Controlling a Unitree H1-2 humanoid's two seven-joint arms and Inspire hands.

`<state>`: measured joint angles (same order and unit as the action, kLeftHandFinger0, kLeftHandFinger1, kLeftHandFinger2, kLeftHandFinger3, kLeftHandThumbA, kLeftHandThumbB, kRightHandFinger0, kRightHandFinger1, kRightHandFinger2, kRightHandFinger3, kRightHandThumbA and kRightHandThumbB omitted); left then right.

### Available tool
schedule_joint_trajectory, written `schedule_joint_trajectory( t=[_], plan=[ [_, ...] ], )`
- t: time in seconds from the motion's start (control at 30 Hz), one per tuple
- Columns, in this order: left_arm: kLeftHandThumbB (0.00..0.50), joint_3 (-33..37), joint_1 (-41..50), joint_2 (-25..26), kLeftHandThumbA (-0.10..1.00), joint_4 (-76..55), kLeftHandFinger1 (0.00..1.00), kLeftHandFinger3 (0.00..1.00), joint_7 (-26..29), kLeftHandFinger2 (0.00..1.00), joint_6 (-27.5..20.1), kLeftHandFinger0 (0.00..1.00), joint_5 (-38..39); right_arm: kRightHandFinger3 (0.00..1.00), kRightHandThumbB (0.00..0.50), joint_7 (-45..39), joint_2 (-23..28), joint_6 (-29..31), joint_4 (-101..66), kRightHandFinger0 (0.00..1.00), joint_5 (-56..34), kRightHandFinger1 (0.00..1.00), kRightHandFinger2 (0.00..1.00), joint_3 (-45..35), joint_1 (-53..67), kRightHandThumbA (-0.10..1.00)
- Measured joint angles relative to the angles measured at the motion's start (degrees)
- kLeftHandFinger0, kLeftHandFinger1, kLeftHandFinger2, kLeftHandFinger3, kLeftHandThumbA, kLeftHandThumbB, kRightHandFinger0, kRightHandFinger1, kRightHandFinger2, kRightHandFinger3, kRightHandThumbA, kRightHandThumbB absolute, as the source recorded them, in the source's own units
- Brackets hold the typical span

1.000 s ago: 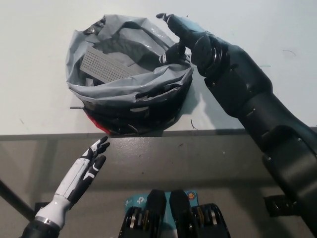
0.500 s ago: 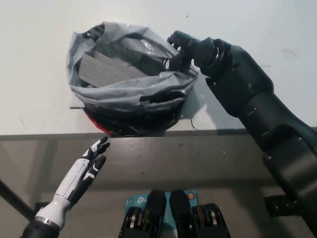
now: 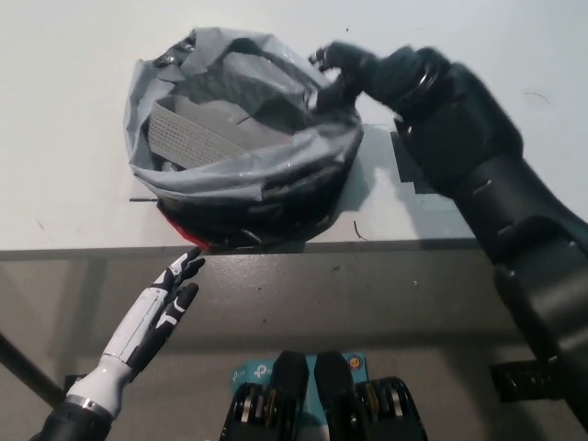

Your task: Use the right hand to pick up a small rectangular container and put it into a plastic bag and lift the bag

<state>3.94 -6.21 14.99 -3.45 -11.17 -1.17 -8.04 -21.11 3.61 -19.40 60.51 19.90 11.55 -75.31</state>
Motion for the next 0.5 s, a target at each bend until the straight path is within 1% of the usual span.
schedule_joint_trajectory(
  t=[0.03,0.07,0.13,0.17,0.2,0.23,0.27,0.3,0.4,0.43,0.47,0.5],
  plan=[
    [0.212,0.01,0.00,0.00,1.00,0.03,1.00,1.00,0.00,1.00,0.01,0.95,-0.01,0.53,0.194,-0.32,-0.05,-0.48,-0.58,0.00,-1.62,0.34,0.69,-2.38,-0.14,0.33],
    [0.208,0.01,0.00,0.00,1.00,0.05,1.00,1.00,-0.01,1.00,0.01,0.95,-0.01,0.55,0.186,-0.58,-0.14,-0.89,-0.85,0.04,-2.66,0.37,0.69,-4.35,-0.17,0.36],
    [0.207,0.02,0.01,0.00,1.00,0.09,1.00,1.00,-0.01,1.00,0.02,0.95,-0.01,0.53,0.195,-0.96,-0.34,-1.62,-1.25,0.01,-4.58,0.35,0.64,-7.21,-0.14,0.37],
    [0.208,0.01,0.01,0.00,1.00,0.13,1.00,1.00,-0.01,1.00,0.02,0.95,-0.01,0.50,0.208,-1.10,-0.52,-1.92,-1.40,0.00,-5.30,0.31,0.60,-8.50,-0.12,0.32],
    [0.203,0.02,0.00,-0.01,1.00,0.23,1.00,1.00,-0.01,1.00,0.02,0.95,-0.01,0.47,0.215,-1.31,-1.05,-2.42,-2.02,0.00,-7.10,0.22,0.51,-11.04,-0.10,0.31],
    [0.203,0.03,0.00,-0.01,1.00,0.26,1.00,1.00,-0.01,1.00,0.02,0.94,-0.02,0.45,0.195,-1.39,-1.28,-2.57,-2.22,0.00,-7.64,0.16,0.46,-12.01,-0.10,0.30],
    [0.203,0.05,0.00,-0.01,1.00,0.32,1.00,1.00,-0.01,1.00,0.02,0.94,-0.02,0.45,0.195,-1.44,-1.79,-3.01,-2.59,0.00,-9.11,0.16,0.46,-14.02,-0.11,0.30],
    [0.199,0.06,0.00,-0.01,1.00,0.34,1.00,1.00,-0.01,1.00,0.02,0.94,-0.02,0.44,0.165,-1.44,-2.02,-3.16,-2.68,0.00,-9.81,0.04,0.38,-14.96,-0.11,0.29],
    [0.188,0.07,0.01,-0.01,1.00,0.44,1.00,1.00,-0.01,1.00,0.02,0.94,-0.07,0.48,0.149,-1.40,-3.43,-3.80,-2.78,0.00,-13.23,0.01,0.38,-19.03,-0.14,0.27],
    [0.187,0.08,0.01,-0.02,1.00,0.46,1.00,1.00,-0.01,1.00,0.02,0.94,-0.09,0.50,0.147,-1.37,-3.83,-3.97,-2.78,0.00,-14.12,0.00,0.38,-19.96,-0.15,0.29],
    [0.180,0.08,0.01,-0.02,1.00,0.48,1.00,1.00,-0.01,1.00,0.02,0.94,-0.10,0.56,0.140,-1.32,-4.19,-4.14,-2.78,0.00,-14.92,0.01,0.41,-20.79,-0.15,0.33],
    [0.171,0.08,0.01,-0.02,1.00,0.49,1.00,1.00,-0.01,1.00,0.02,0.94,-0.11,0.58,0.139,-1.28,-4.47,-4.31,-2.78,0.00,-15.69,0.01,0.42,-21.38,-0.16,0.35]
  ],
)
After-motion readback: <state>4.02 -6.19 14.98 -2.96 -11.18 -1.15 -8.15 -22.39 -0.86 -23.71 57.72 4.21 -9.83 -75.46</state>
